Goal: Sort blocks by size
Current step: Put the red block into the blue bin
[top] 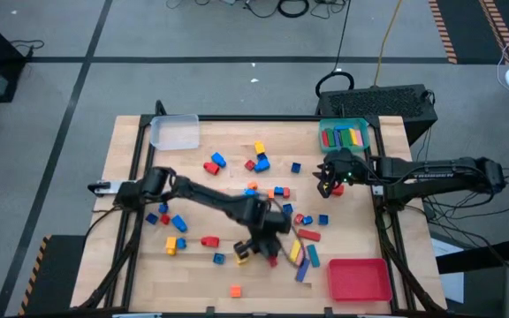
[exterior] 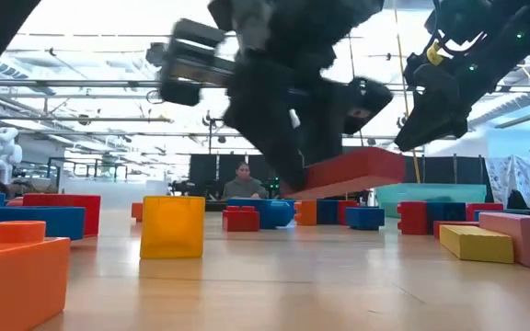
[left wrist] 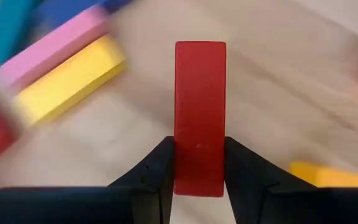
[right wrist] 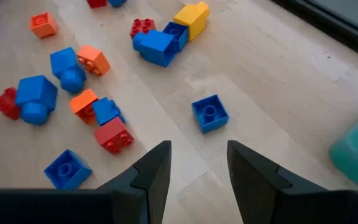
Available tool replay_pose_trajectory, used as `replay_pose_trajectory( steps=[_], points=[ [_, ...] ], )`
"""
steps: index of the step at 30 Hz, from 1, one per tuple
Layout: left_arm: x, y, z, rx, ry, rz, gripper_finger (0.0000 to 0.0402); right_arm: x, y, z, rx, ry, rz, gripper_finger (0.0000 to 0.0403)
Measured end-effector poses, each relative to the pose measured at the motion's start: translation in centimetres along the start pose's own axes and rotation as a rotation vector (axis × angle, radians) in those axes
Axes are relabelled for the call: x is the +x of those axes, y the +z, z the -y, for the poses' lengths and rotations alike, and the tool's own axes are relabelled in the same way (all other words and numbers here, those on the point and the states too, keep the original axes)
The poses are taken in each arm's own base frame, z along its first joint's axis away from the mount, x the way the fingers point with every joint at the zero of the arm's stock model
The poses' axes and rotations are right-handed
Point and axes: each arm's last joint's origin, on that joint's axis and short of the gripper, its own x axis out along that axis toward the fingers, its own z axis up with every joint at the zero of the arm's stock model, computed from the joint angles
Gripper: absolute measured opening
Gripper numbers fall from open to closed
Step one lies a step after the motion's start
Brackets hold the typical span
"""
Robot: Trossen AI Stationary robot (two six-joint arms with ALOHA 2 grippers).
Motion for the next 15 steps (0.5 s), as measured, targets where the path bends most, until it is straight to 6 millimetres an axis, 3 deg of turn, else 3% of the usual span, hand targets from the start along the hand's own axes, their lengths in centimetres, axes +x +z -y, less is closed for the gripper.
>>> replay_pose_trajectory(
  steps=[5, 15],
  points=[
    [-1.9, -1.3, -2.6, -0.112, 0.145, 0.003, 0.0111, -0.3, -0.4, -1.0, -0.018, 0.047, -0.008, 0.0141],
    [-3.9, -3.8, -6.0, -0.263, 0.464, -0.103, 0.0111, -1.1, -0.6, -3.2, 0.166, 0.184, 0.035, 0.0141]
  ],
)
